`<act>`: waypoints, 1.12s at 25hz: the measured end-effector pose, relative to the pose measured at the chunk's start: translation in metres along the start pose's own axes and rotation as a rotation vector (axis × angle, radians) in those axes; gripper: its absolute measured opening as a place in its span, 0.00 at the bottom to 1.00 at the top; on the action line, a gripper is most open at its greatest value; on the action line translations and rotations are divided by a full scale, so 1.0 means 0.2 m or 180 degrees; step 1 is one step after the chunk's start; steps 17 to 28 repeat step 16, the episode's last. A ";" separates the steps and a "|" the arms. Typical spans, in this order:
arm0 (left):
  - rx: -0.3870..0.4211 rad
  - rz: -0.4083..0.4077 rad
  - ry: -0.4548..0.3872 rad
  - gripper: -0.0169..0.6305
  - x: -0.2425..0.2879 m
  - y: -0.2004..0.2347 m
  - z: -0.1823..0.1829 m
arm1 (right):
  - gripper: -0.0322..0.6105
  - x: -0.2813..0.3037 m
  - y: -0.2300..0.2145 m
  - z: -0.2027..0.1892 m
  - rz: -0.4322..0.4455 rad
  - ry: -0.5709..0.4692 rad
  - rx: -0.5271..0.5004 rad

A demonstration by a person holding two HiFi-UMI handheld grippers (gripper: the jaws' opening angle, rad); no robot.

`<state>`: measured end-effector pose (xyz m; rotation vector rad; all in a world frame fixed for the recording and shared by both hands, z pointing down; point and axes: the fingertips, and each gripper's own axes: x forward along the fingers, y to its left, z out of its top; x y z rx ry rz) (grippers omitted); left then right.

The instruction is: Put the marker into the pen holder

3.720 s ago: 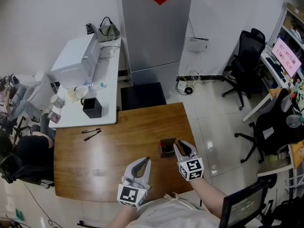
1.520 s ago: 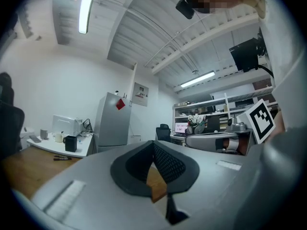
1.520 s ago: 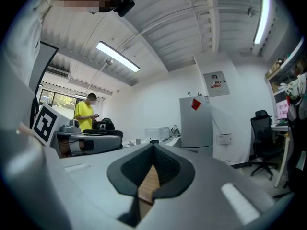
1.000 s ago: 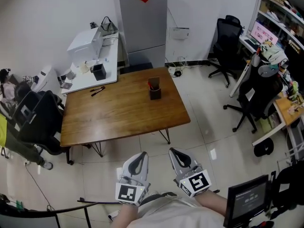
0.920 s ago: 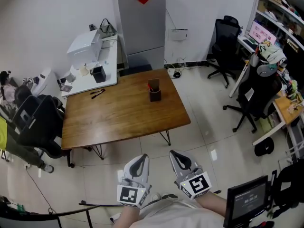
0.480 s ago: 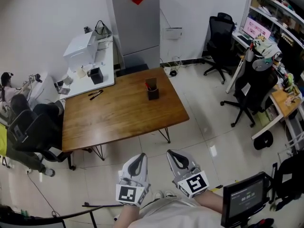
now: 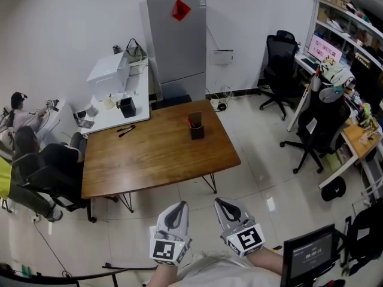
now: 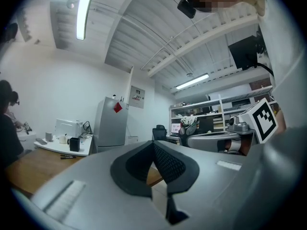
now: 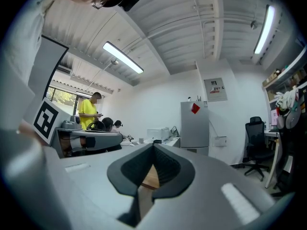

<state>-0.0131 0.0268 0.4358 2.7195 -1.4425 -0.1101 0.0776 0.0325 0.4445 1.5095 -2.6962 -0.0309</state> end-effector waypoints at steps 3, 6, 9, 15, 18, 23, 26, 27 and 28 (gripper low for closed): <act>0.0003 0.0002 0.0030 0.04 0.01 0.00 -0.02 | 0.05 -0.01 -0.02 0.00 -0.0019 0.0001 0.0000; 0.0017 -0.0019 0.0027 0.04 0.02 0.00 -0.04 | 0.05 0.00 -0.03 0.01 -0.0029 -0.0011 -0.0020; 0.0025 -0.0029 0.0013 0.04 0.03 0.00 -0.02 | 0.05 0.01 -0.04 0.02 -0.0030 -0.0022 -0.0039; 0.0022 -0.0039 0.0033 0.04 0.05 -0.01 -0.03 | 0.05 0.00 -0.05 0.01 -0.0042 -0.0019 -0.0025; 0.0025 -0.0048 0.0034 0.04 0.05 -0.02 -0.03 | 0.05 0.00 -0.05 0.01 -0.0049 -0.0011 -0.0015; 0.0025 -0.0048 0.0034 0.04 0.05 -0.02 -0.03 | 0.05 0.00 -0.05 0.01 -0.0049 -0.0011 -0.0015; 0.0025 -0.0048 0.0034 0.04 0.05 -0.02 -0.03 | 0.05 0.00 -0.05 0.01 -0.0049 -0.0011 -0.0015; 0.0025 -0.0048 0.0034 0.04 0.05 -0.02 -0.03 | 0.05 0.00 -0.05 0.01 -0.0049 -0.0011 -0.0015; 0.0025 -0.0048 0.0034 0.04 0.05 -0.02 -0.03 | 0.05 0.00 -0.05 0.01 -0.0049 -0.0011 -0.0015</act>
